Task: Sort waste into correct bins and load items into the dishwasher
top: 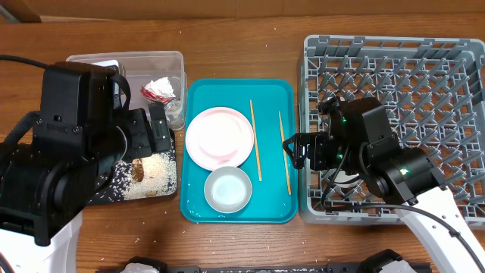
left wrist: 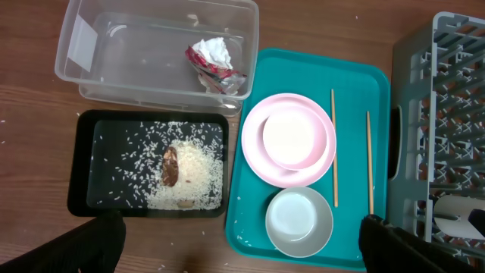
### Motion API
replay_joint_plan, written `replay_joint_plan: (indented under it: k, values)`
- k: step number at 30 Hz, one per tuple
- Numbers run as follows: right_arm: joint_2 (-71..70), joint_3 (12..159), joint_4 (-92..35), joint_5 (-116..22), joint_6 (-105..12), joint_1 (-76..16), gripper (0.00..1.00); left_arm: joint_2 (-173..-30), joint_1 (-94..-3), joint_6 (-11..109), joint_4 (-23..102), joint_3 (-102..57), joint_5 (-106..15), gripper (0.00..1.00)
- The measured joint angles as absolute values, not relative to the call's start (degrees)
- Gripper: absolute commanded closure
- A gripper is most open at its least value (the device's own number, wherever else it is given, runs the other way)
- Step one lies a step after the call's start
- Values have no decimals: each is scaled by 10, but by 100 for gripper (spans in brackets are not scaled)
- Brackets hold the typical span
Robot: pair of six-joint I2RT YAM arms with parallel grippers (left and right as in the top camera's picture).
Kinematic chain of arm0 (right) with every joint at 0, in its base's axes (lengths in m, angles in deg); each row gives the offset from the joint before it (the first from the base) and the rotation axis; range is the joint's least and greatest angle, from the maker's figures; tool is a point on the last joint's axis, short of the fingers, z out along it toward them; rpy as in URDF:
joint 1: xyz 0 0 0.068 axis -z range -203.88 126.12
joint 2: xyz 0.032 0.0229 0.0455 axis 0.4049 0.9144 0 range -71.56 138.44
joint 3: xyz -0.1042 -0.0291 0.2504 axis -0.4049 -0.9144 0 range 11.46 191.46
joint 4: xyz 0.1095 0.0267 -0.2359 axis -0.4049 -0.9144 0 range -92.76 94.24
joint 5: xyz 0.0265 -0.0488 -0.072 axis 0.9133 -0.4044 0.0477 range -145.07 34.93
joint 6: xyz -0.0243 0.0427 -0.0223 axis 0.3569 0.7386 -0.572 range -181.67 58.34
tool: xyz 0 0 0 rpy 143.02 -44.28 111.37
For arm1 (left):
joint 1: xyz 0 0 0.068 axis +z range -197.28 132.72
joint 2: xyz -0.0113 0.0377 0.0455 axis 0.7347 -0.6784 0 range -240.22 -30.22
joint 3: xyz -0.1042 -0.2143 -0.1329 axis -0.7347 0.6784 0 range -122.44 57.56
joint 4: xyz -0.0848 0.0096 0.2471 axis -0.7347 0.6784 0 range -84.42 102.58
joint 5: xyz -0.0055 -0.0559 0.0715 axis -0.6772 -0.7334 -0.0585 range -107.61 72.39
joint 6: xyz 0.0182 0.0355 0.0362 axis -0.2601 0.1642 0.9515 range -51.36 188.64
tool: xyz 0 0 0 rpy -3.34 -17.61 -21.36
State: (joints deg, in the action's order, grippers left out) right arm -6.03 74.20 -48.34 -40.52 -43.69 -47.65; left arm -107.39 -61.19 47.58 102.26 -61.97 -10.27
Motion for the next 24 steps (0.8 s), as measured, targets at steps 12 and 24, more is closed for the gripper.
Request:
replay_joint_plan:
  k: [12,24]
  values:
    - [-60,742,-480,-405,-437,-477,0,-1073,-612,476,1023,-620,-103,0]
    - [-60,742,-480,-405,-436,-477,0,-915,-612,504,820,-449,-56,0]
